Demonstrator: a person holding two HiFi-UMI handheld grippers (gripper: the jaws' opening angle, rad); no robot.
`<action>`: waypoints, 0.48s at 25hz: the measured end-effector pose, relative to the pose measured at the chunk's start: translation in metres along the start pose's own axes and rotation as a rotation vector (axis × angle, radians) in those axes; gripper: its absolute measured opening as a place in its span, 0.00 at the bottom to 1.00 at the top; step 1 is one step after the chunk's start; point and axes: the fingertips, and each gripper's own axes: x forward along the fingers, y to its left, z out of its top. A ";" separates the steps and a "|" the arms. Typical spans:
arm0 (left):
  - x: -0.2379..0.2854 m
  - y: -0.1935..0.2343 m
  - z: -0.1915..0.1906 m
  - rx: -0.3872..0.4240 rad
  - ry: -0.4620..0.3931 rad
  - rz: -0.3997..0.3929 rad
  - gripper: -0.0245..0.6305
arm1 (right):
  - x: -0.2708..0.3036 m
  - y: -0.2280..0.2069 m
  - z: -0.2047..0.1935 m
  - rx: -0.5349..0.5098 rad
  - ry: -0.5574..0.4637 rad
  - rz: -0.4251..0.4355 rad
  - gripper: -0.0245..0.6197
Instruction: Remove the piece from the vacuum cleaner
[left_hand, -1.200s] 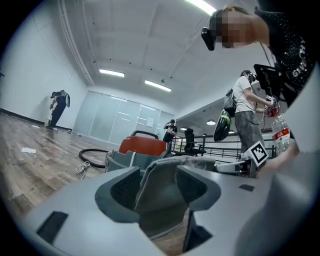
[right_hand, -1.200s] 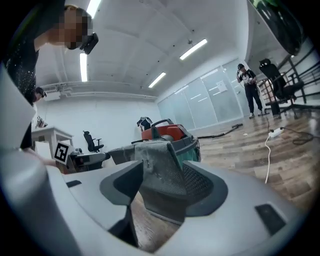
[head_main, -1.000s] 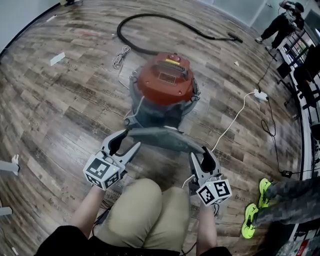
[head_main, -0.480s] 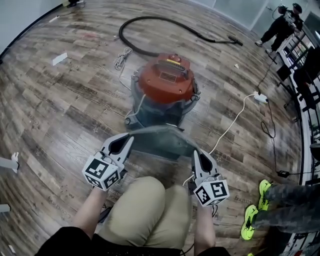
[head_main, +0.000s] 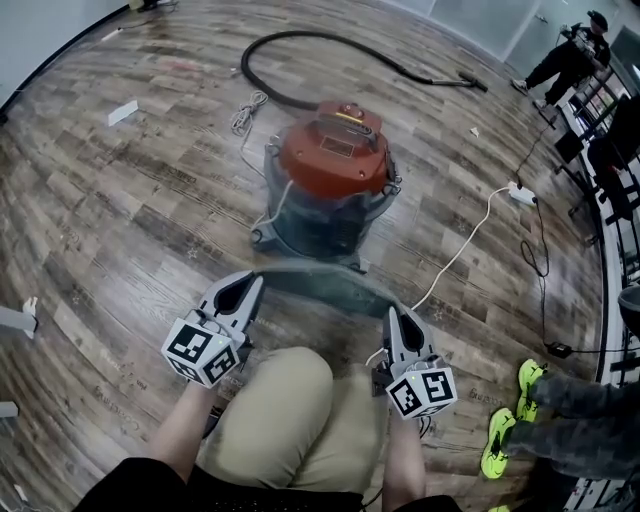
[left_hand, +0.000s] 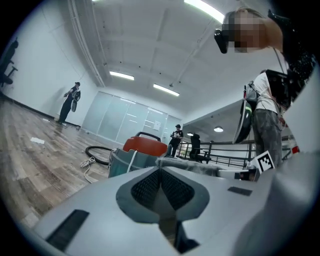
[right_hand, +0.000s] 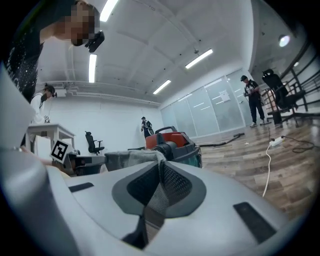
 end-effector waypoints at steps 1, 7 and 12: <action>-0.002 0.002 0.000 -0.015 -0.003 0.010 0.07 | -0.002 -0.001 0.000 0.011 -0.003 -0.002 0.08; 0.007 -0.004 0.009 0.009 -0.029 0.000 0.07 | 0.003 -0.008 0.010 -0.013 -0.020 -0.019 0.08; 0.011 -0.005 0.022 0.004 -0.087 -0.018 0.23 | 0.005 -0.009 0.019 0.027 -0.069 0.004 0.30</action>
